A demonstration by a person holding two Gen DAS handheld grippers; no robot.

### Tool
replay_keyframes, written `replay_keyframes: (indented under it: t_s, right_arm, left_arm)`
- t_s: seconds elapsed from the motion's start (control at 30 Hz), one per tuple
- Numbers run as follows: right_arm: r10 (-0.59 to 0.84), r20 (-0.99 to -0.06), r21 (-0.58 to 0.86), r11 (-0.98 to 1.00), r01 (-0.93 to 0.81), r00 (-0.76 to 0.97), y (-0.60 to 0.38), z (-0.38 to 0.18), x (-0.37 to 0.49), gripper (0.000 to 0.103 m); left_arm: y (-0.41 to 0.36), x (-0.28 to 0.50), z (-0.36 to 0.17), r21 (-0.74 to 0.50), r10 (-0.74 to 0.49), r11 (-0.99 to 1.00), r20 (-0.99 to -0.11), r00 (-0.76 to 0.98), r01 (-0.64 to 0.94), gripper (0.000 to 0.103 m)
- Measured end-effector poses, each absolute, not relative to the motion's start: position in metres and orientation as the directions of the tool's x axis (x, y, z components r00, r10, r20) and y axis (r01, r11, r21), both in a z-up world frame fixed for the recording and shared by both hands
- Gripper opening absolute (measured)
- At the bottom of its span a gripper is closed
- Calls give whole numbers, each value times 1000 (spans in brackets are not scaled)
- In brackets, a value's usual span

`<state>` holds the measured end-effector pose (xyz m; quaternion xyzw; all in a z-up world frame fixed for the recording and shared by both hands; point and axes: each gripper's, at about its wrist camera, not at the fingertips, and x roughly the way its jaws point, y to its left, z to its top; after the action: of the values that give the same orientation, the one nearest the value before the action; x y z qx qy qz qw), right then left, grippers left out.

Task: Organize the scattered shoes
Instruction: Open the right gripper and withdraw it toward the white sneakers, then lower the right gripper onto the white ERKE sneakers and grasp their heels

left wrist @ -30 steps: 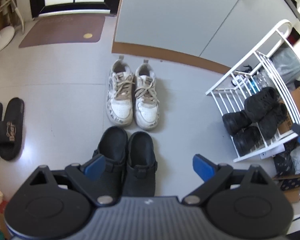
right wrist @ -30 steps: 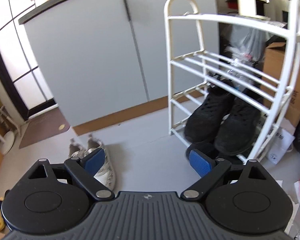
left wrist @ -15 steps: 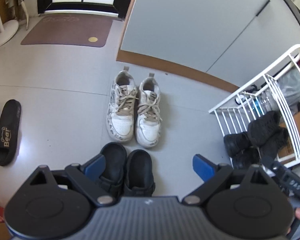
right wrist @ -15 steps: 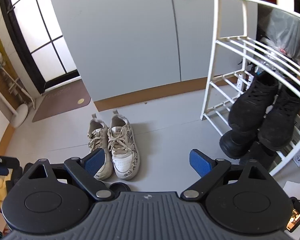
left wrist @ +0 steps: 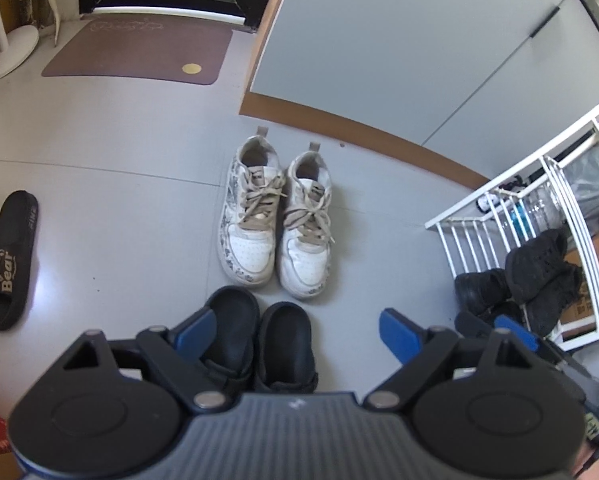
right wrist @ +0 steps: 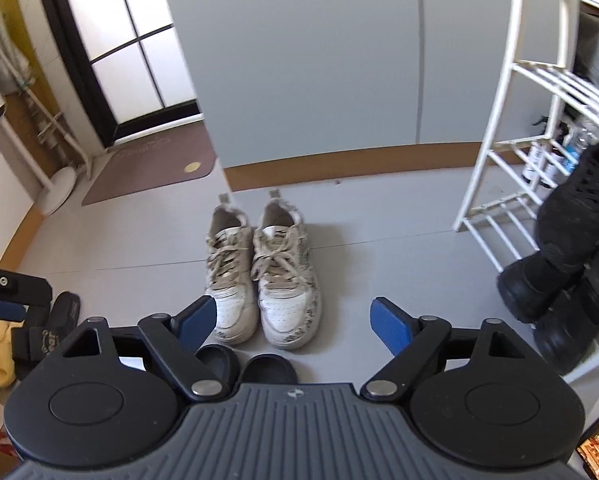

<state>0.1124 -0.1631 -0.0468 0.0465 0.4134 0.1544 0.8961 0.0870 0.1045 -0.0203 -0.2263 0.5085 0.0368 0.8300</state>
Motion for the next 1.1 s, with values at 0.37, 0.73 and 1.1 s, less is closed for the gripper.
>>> replay_keyframes:
  t_s: [0.37, 0.73, 1.1]
  right_arm:
    - [348, -727, 274, 938, -215, 592, -141, -81, 133, 83]
    - [291, -728, 235, 957, -173, 621, -140, -128, 160, 83]
    - [314, -736, 216, 949, -232, 600, -99, -167, 179, 67]
  left_arm:
    - [103, 111, -31, -313, -177, 926, -854, 490, -210, 90]
    - [124, 122, -93, -327, -191, 927, -837, 513, -187, 89]
    - [170, 106, -147, -347, -120, 886, -812, 571, -307, 89]
